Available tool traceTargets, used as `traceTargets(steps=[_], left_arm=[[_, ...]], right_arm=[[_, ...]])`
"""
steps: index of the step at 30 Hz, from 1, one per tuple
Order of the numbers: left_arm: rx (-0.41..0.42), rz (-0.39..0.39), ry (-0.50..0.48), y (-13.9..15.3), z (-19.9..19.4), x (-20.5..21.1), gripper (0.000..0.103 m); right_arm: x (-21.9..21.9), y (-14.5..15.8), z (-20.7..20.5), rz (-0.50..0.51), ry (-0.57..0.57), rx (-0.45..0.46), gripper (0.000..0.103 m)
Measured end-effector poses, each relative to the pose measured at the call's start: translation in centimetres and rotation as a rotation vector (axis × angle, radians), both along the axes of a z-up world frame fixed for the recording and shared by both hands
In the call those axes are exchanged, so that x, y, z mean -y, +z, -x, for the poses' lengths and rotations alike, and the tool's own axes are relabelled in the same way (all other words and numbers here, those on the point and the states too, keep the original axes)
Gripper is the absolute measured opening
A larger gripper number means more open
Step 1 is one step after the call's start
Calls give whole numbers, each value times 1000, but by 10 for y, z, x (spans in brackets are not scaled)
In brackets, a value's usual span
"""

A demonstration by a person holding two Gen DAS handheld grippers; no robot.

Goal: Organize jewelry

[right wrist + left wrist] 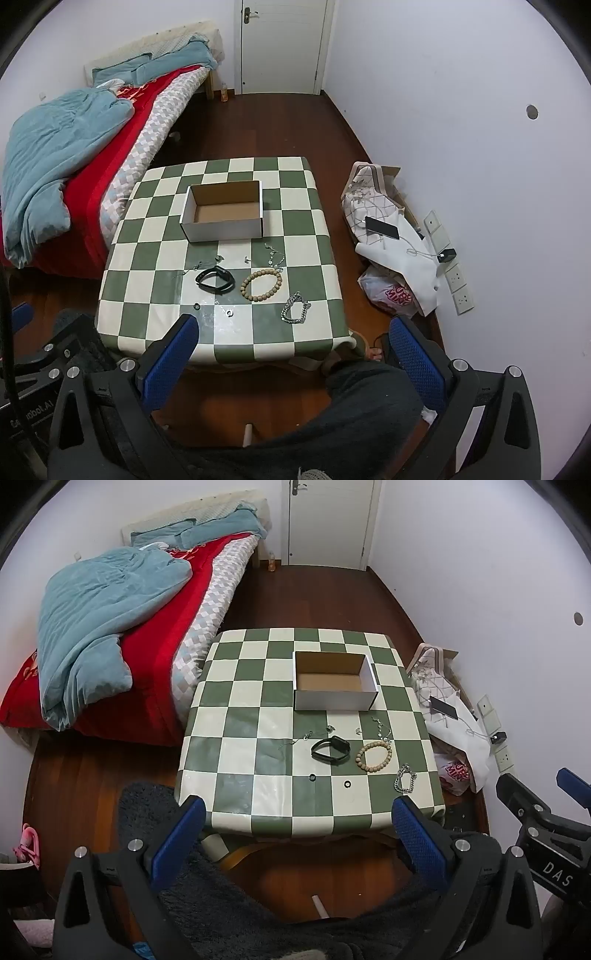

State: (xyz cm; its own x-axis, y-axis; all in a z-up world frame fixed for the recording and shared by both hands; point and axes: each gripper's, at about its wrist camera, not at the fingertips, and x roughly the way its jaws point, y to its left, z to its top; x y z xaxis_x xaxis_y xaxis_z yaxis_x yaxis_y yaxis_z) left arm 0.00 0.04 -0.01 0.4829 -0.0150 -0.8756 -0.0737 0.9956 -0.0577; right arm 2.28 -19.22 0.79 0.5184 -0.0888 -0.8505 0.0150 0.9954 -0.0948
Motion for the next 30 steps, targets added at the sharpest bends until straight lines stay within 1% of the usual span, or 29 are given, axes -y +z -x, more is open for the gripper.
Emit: traceTargets(steps=[12, 15, 22, 23, 30], left_arm=[[6, -13, 3, 0, 0, 1, 103], [8, -16, 6, 13, -3, 1, 103], [17, -18, 5, 8, -3, 0, 103], [20, -19, 4, 8, -2, 1, 103], [25, -25, 3, 8, -2, 3, 103]], right_arm=[[-1, -1, 1, 17, 1, -9, 103], [0, 0, 1, 17, 1, -10, 103], [0, 1, -2, 15, 1, -7, 103], [0, -2, 3, 15, 1, -6, 103], [2, 2, 4, 13, 0, -7, 103]])
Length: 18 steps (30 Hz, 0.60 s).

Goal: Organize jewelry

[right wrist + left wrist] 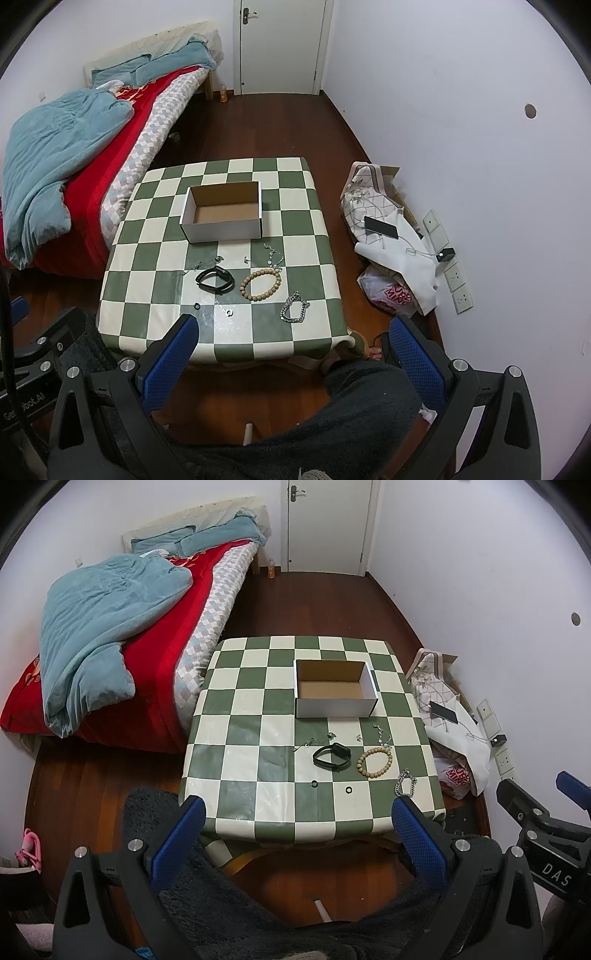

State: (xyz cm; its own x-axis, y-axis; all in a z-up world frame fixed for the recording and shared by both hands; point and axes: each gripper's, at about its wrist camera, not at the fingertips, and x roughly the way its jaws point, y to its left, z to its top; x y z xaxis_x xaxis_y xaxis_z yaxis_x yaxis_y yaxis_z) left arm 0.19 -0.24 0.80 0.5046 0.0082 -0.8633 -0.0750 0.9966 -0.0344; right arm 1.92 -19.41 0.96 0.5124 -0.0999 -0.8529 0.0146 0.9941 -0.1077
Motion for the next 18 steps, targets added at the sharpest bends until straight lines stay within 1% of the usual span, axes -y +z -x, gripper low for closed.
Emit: traceTargets(steps=[18], left_arm=[[5, -2, 0, 2, 0, 0, 103]], right_arm=[[0, 3, -1, -4, 2, -5, 103]])
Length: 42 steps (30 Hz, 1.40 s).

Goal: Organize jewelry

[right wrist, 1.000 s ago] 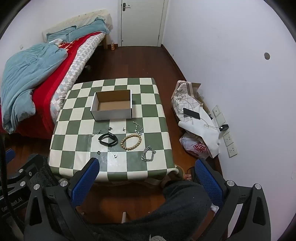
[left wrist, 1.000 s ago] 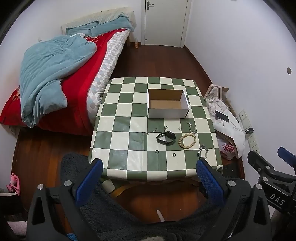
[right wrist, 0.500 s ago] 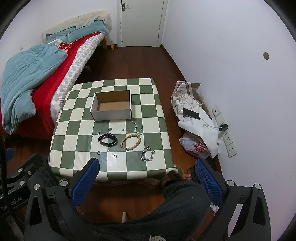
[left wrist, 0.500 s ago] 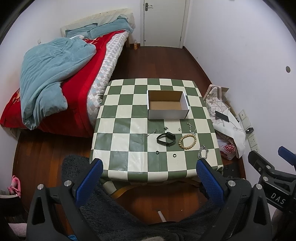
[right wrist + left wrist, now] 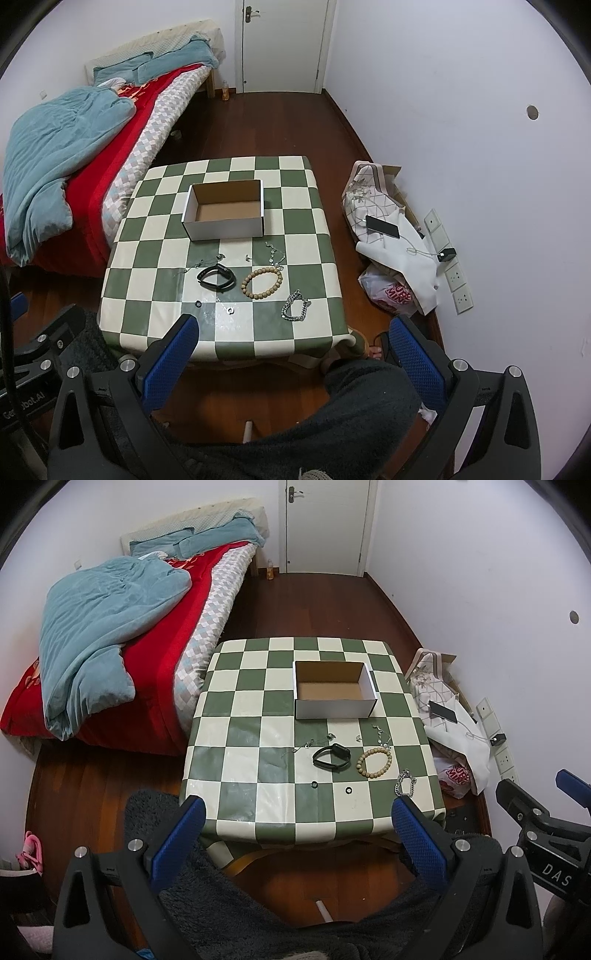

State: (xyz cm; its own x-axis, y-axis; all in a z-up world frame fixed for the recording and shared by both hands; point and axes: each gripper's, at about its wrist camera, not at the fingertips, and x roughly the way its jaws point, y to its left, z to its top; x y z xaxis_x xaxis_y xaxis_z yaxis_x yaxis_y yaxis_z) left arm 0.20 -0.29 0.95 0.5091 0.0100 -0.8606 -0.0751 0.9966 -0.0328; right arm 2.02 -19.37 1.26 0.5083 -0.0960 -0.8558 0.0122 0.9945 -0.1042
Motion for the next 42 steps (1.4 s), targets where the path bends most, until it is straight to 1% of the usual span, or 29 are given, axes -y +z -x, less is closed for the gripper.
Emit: traceTargets(steps=[11, 28, 36, 40, 42], left_arm=[[12, -4, -2, 8, 0, 2, 103], [16, -4, -5, 11, -1, 2, 103], [20, -3, -5, 17, -2, 4, 103], [21, -1, -5, 15, -1, 3, 103], [19, 1, -3, 16, -1, 3, 103]], right_arm=[[0, 1, 0, -5, 0, 1, 103], [1, 1, 2, -5, 0, 6, 103], [1, 6, 1, -7, -1, 13, 103], [1, 7, 2, -9, -1, 14, 103], [1, 12, 5, -10, 1, 16, 103]])
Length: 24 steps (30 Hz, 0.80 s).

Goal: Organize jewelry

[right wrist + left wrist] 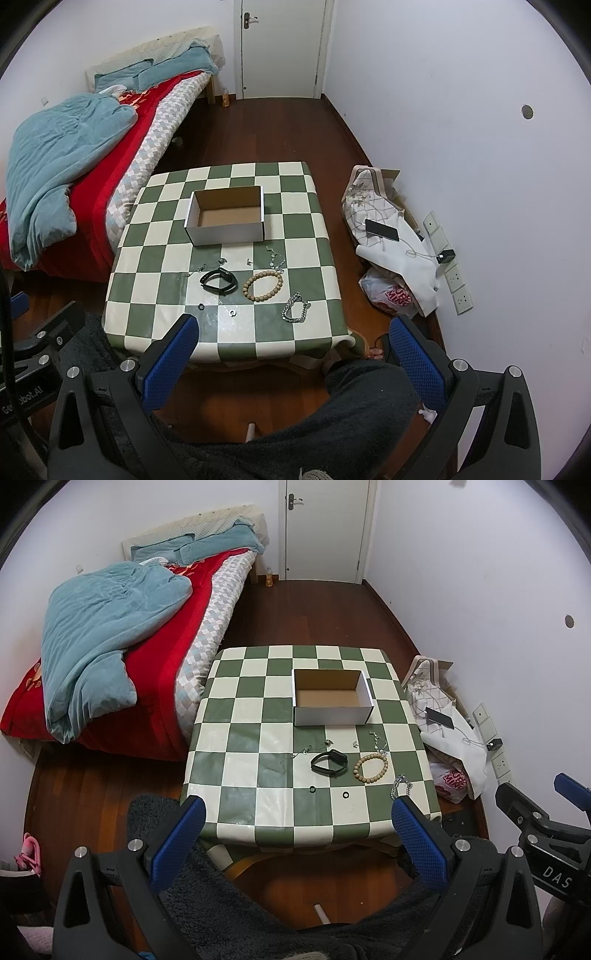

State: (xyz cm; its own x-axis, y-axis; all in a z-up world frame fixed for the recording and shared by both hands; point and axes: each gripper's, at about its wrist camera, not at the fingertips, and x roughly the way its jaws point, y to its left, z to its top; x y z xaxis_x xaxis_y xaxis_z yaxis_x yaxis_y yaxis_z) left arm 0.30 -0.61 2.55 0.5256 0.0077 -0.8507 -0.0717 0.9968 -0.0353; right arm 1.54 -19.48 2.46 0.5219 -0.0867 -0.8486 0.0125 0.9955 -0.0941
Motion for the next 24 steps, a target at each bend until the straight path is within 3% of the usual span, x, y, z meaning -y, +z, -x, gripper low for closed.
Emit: traceTargets(steps=[9, 12, 18, 24], left_arm=[[-2, -4, 4, -3, -2, 0, 103], [-2, -46, 30, -14, -16, -1, 103], [-35, -137, 84, -57, -55, -10, 103], [-98, -214, 89, -113, -103, -12, 103]], right_arm=[[-1, -1, -1, -10, -13, 8, 103], [4, -12, -8, -27, -31, 12, 103], [28, -56, -42, -65, -118, -51, 103], [54, -117, -88, -63, -170, -141, 103]])
